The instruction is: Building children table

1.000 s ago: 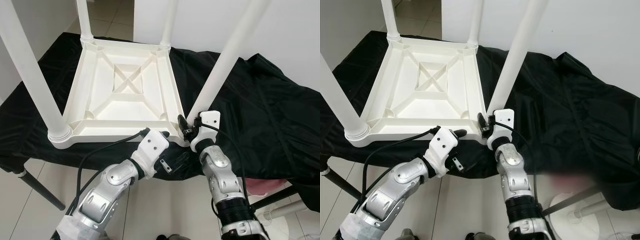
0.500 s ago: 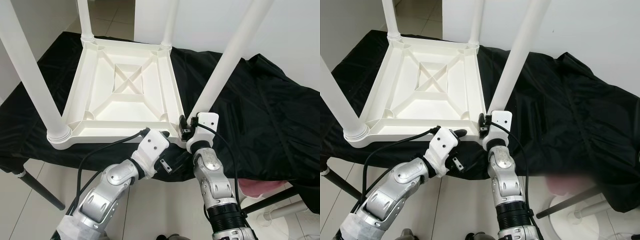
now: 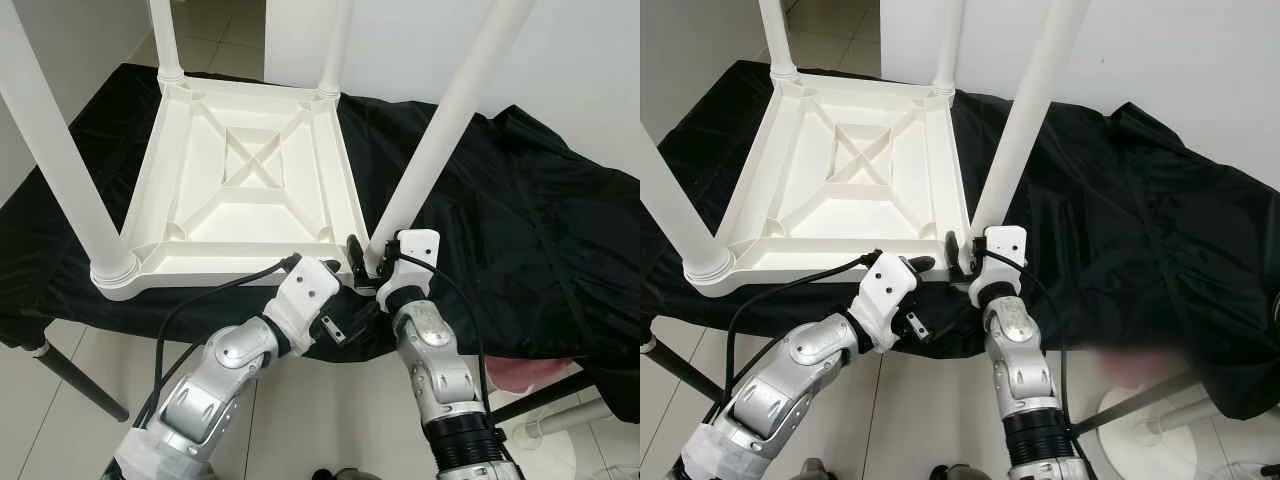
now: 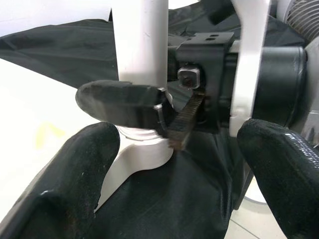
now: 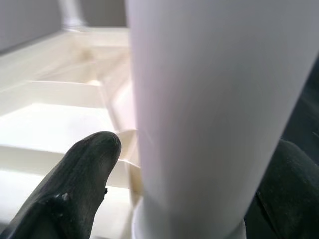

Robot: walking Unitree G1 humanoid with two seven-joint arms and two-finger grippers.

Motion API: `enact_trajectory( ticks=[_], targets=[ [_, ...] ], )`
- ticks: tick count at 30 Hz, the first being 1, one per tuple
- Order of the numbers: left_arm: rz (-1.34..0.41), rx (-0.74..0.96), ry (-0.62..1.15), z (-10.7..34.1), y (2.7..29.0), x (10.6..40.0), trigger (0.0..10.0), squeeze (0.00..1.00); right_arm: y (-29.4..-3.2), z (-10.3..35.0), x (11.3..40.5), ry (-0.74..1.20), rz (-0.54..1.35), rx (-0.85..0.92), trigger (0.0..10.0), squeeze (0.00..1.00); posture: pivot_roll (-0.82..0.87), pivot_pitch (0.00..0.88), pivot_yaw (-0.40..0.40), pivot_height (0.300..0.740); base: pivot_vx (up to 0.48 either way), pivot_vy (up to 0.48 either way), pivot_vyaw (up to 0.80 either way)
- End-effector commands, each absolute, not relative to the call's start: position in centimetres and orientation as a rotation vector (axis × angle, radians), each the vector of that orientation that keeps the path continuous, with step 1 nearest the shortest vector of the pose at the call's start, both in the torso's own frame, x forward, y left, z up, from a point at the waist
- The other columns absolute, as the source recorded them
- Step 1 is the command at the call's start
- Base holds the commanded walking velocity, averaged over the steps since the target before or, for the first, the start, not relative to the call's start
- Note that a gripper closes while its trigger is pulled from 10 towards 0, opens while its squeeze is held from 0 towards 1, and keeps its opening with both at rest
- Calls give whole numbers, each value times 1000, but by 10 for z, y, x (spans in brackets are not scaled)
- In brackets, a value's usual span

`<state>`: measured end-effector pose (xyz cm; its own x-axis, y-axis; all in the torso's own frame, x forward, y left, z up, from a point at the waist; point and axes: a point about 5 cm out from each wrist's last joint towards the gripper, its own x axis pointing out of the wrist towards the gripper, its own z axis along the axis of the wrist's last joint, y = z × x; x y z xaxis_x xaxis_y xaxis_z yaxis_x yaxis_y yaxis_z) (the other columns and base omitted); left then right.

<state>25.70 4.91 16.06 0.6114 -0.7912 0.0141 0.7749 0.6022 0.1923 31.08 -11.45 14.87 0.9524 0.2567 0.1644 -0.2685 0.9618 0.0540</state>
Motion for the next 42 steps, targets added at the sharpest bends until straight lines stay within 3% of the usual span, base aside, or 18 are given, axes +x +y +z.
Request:
enact_trajectory(
  ticks=[1,11,23,32,33,34,36,38,39,40,41,42],
  targets=[
    [-993,174,-91,158,43,253,10000,0,-121,145,310,-155,288,88,10000,0,33,90,-112,740,0,0,0],
    [-998,177,-91,158,44,254,10000,0,-139,148,320,-181,492,-21,10000,0,32,86,-106,740,0,0,0],
    [-1010,179,-94,159,42,254,10000,0,-141,143,330,-127,724,-113,10000,0,31,81,-99,740,0,0,0],
    [-1011,185,-95,159,42,253,10000,0,-145,141,339,-110,789,-143,10000,0,41,73,-99,740,0,0,0],
    [-1012,184,-95,159,42,253,10000,0,-145,141,339,-106,790,-146,8667,0,41,73,-99,740,0,0,0],
    [-1012,184,-95,159,42,254,10000,0,-146,140,340,-105,793,-146,8667,0,41,73,-99,740,0,0,0],
    [-1013,183,-95,159,41,253,10000,0,-148,138,340,-100,801,-146,6588,0,39,74,-101,740,0,0,0],
    [-1013,183,-95,159,41,253,10000,0,-148,138,340,-100,801,-146,6588,0,39,74,-101,740,0,0,0],
    [-1014,183,-95,159,41,253,10000,0,-149,136,339,-97,805,-149,4392,0,39,74,-102,740,0,0,0],
    [-1014,183,-95,159,41,253,10000,0,-149,136,339,-97,805,-149,4392,0,39,74,-102,740,0,0,0],
    [-1014,182,-95,159,41,253,10000,0,-149,135,339,-95,807,-151,1333,0,37,73,-103,740,0,0,0],
    [-1015,182,-95,159,41,253,10000,0,-150,134,338,-93,808,-150,0,0,37,73,-103,740,0,0,0]
  ],
)
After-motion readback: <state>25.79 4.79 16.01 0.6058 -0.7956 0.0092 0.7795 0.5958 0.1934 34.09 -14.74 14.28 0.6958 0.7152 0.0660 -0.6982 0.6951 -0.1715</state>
